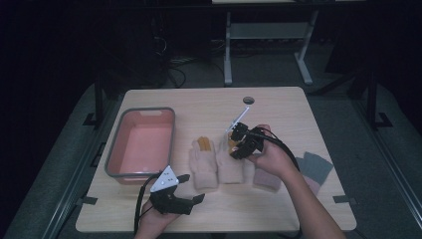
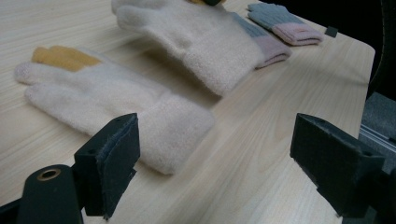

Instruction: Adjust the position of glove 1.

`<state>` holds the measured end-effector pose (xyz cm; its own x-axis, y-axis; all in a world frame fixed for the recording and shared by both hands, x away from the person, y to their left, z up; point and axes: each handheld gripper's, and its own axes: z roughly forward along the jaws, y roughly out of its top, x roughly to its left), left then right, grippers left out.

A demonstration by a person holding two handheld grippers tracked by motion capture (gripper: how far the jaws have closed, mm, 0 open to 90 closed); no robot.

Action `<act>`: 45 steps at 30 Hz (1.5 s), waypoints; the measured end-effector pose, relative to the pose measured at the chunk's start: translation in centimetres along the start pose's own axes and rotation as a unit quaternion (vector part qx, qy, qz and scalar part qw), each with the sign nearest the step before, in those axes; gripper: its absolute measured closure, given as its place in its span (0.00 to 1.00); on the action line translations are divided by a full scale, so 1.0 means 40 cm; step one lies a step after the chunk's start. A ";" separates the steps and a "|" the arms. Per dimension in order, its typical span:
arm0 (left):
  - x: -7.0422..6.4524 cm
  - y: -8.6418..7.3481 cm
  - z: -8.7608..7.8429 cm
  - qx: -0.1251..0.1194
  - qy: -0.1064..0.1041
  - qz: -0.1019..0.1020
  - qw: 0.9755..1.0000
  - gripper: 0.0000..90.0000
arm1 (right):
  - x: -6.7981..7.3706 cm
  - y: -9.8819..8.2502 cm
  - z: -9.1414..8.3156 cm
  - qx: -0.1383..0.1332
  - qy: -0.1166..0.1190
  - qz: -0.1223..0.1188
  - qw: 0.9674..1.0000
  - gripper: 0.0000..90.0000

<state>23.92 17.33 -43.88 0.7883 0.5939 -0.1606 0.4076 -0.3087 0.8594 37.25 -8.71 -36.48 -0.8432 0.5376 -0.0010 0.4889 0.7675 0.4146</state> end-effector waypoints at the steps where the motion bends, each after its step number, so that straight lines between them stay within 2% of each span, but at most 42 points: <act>1: 0.000 0.000 0.000 -0.001 0.000 -0.002 1.000 0.18 | 0.002 0.003 -0.002 -0.002 0.003 -0.002 1.000 0.71; 7: 0.002 0.001 -0.004 0.000 0.001 -0.001 1.000 0.18 | 0.017 0.031 -0.017 -0.014 0.007 -0.012 1.000 0.71; 14: 0.005 0.001 -0.007 -0.002 0.003 0.003 1.000 0.18 | 0.042 0.077 -0.013 -0.020 0.016 -0.032 0.999 0.71; 22: 0.007 0.001 -0.011 -0.001 0.001 -0.007 1.000 0.18 | 0.064 0.120 0.020 -0.015 0.029 -0.049 0.998 0.71; 34: 0.011 0.002 -0.017 -0.003 0.004 -0.004 1.000 0.18 | 0.081 0.154 0.065 -0.003 0.039 -0.064 0.997 0.71; 37: 0.010 0.002 -0.016 -0.007 0.004 -0.010 1.000 0.18 | 0.080 0.157 0.074 -0.002 0.040 -0.061 0.997 0.71; 45: 0.014 0.002 -0.017 -0.007 0.003 -0.010 1.000 0.18 | 0.071 0.157 0.121 0.011 0.052 -0.054 0.997 0.70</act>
<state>24.07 18.15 -43.55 0.7777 0.6039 -0.1747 0.4159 -0.2859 0.8633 39.00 -0.68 -38.30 -0.9094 0.4127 0.0511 0.3978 0.8275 0.3963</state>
